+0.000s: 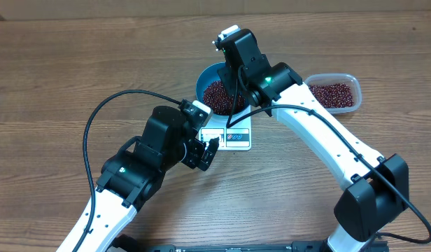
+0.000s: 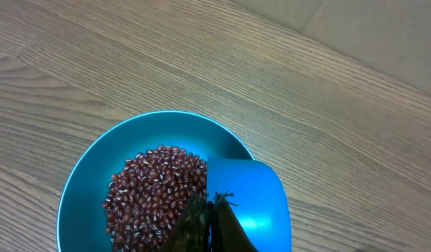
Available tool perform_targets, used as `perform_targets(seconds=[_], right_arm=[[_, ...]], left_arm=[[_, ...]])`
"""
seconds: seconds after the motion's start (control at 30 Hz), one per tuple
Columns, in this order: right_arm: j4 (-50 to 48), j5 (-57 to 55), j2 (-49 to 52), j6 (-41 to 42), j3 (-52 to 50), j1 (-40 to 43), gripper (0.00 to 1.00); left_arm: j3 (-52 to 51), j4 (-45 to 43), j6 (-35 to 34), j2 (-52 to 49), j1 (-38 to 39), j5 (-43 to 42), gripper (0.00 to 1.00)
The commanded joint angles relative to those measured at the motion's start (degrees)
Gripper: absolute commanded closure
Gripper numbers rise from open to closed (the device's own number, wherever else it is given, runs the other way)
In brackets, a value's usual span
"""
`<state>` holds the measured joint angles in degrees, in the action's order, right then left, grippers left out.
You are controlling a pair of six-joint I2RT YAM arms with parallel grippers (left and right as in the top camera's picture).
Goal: Scoop item into bowl and weigh 150g on scale
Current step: 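Hold the tilted cup over the bowl, trickling beans in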
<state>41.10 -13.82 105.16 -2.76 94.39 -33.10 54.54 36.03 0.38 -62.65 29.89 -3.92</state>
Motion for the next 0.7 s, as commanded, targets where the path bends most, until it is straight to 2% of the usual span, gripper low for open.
perform_targets(seconds=[0.0,0.13,0.5,0.67], right_arm=[[-0.6,-1.0,-2.3,-1.2,1.7,-0.4,0.96],[-0.7,-1.2,-2.3,-3.4,1.7,-0.7,0.96],[-0.7,-1.1,-2.3,-3.0,1.7,-0.7,0.96],[-0.7,1.2,-2.3,2.0,1.7,-0.6,0.96]], left_arm=[[1.1,-0.3,0.7,0.1,-0.3,-0.6,0.00],[1.1,-0.3,0.7,0.1,-0.3,-0.6,0.00],[1.1,-0.3,0.7,0.1,-0.3,-0.6,0.01],[1.1,-0.3,0.7,0.1,-0.3,-0.6,0.01]])
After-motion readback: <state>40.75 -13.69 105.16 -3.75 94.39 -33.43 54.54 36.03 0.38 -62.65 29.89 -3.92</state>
